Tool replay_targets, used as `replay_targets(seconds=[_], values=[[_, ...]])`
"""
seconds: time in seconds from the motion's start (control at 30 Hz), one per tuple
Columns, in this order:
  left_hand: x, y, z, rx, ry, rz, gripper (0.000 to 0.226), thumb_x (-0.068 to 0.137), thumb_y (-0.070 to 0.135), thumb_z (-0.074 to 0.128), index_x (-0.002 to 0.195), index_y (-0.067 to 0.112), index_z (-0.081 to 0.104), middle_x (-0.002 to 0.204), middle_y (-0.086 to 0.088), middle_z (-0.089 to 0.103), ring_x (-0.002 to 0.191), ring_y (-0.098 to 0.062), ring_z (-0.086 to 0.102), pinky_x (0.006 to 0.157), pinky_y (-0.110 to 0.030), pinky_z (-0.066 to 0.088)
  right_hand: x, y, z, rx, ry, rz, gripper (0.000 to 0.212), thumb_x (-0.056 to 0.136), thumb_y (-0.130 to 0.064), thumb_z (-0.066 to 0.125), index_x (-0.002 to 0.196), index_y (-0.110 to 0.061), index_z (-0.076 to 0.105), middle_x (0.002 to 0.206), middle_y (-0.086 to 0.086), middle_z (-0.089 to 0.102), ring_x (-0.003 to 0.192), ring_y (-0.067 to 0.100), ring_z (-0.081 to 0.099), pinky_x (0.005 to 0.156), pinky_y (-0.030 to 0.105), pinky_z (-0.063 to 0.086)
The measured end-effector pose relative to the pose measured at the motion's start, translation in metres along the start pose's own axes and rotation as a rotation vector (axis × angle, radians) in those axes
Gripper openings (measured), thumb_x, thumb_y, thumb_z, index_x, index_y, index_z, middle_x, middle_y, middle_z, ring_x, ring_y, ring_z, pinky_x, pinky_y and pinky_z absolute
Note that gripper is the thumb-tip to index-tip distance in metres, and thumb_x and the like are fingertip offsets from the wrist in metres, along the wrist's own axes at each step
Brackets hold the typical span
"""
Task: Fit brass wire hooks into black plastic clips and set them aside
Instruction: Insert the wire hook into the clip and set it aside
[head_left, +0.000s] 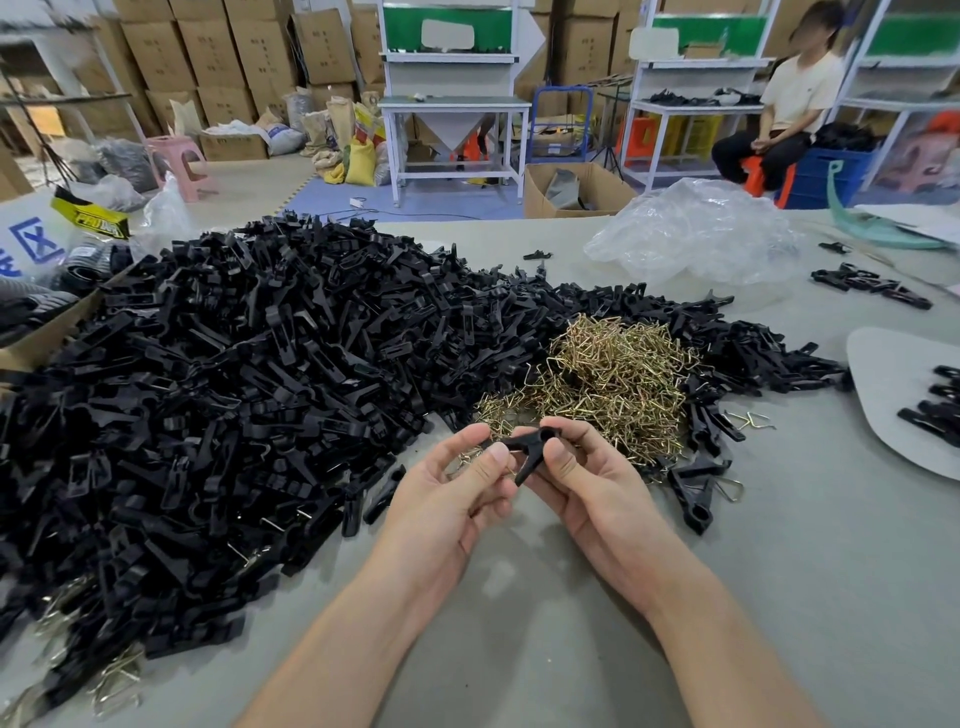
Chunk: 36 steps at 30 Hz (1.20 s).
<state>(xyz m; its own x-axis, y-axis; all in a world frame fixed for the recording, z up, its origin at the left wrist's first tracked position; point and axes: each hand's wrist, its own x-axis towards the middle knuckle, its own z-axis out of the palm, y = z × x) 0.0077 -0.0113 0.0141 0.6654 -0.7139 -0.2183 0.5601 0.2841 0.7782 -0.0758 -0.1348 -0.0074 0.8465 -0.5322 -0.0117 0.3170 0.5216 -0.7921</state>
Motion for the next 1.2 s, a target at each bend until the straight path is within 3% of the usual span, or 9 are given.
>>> replay_targets(seconds=[0.1,0.3,0.47,0.6,0.77,0.87,0.97,1.03,1.2], values=[[-0.001,-0.004,0.003,-0.026,-0.025,0.006,0.041,0.084,0.006,0.066,0.124,0.005,0.059,0.081,-0.007,0.072,0.06,-0.01,0.063,0.061,-0.022,0.055,0.0,-0.001,0.001,0.031,-0.001,-0.004,0.026,0.084,-0.01,0.064,0.11,-0.007,0.064,0.111,0.019,0.073,0.095,0.023,0.073,0.082,0.028,0.059],[-0.005,-0.008,0.009,-0.099,-0.124,-0.001,0.049,0.082,0.005,0.063,0.131,0.003,0.059,0.103,-0.011,0.071,0.091,-0.018,0.068,0.073,-0.026,0.059,-0.001,-0.005,0.001,0.125,0.013,0.004,0.023,0.084,-0.01,0.062,0.107,-0.008,0.065,0.098,0.015,0.074,0.082,0.019,0.073,0.073,0.026,0.06],[-0.003,-0.011,0.009,-0.096,-0.081,0.007,0.032,0.077,0.007,0.067,0.109,0.005,0.061,0.09,-0.011,0.073,0.073,-0.017,0.069,0.063,-0.027,0.059,-0.002,-0.004,0.001,0.101,0.0,0.009,0.025,0.083,-0.011,0.062,0.107,-0.009,0.063,0.101,0.016,0.073,0.084,0.02,0.072,0.075,0.027,0.061],[-0.002,-0.016,0.005,0.006,-0.122,0.01,0.017,0.08,0.017,0.068,0.09,0.004,0.074,0.085,-0.013,0.07,0.07,-0.015,0.066,0.066,-0.026,0.058,-0.002,-0.005,0.001,0.046,0.008,-0.012,0.024,0.083,-0.011,0.062,0.107,-0.008,0.063,0.099,0.017,0.072,0.08,0.02,0.071,0.074,0.027,0.06],[-0.001,-0.019,0.003,-0.015,-0.145,0.032,0.02,0.081,0.015,0.063,0.09,0.0,0.073,0.085,-0.019,0.071,0.069,-0.018,0.068,0.067,-0.029,0.059,-0.002,-0.001,0.0,-0.063,0.009,-0.041,0.023,0.084,-0.014,0.063,0.107,-0.01,0.063,0.098,0.02,0.071,0.08,0.02,0.072,0.067,0.025,0.058],[-0.001,-0.023,0.002,-0.004,-0.124,0.044,0.029,0.081,0.015,0.062,0.101,-0.005,0.063,0.084,-0.018,0.072,0.069,-0.018,0.069,0.067,-0.029,0.059,-0.001,0.002,-0.002,-0.128,-0.002,-0.05,0.018,0.086,-0.017,0.064,0.103,-0.019,0.071,0.101,0.018,0.071,0.085,0.021,0.072,0.069,0.026,0.058],[0.0,-0.025,0.001,-0.016,-0.088,0.082,0.044,0.079,0.013,0.064,0.119,-0.001,0.051,0.084,-0.021,0.072,0.07,-0.022,0.07,0.066,-0.03,0.059,-0.001,0.002,-0.002,-0.171,-0.029,-0.036,0.025,0.091,-0.019,0.063,0.114,-0.022,0.072,0.099,0.009,0.073,0.084,0.014,0.07,0.073,0.025,0.057],[0.002,-0.024,-0.001,0.096,-0.089,0.131,0.044,0.082,0.015,0.064,0.124,0.006,0.052,0.087,-0.019,0.073,0.076,-0.022,0.071,0.069,-0.03,0.059,-0.001,0.002,-0.002,-0.173,-0.017,-0.024,0.026,0.091,-0.02,0.062,0.115,-0.021,0.074,0.092,0.005,0.072,0.079,0.01,0.068,0.071,0.023,0.056],[0.002,-0.023,-0.007,0.498,-0.03,0.284,0.021,0.098,0.003,0.057,0.114,0.016,0.061,0.09,-0.008,0.076,0.078,-0.016,0.071,0.073,-0.023,0.056,0.001,0.004,-0.003,-0.137,0.017,-0.003,0.023,0.095,-0.013,0.054,0.111,-0.01,0.071,0.087,0.008,0.072,0.078,0.014,0.069,0.073,0.023,0.057]])
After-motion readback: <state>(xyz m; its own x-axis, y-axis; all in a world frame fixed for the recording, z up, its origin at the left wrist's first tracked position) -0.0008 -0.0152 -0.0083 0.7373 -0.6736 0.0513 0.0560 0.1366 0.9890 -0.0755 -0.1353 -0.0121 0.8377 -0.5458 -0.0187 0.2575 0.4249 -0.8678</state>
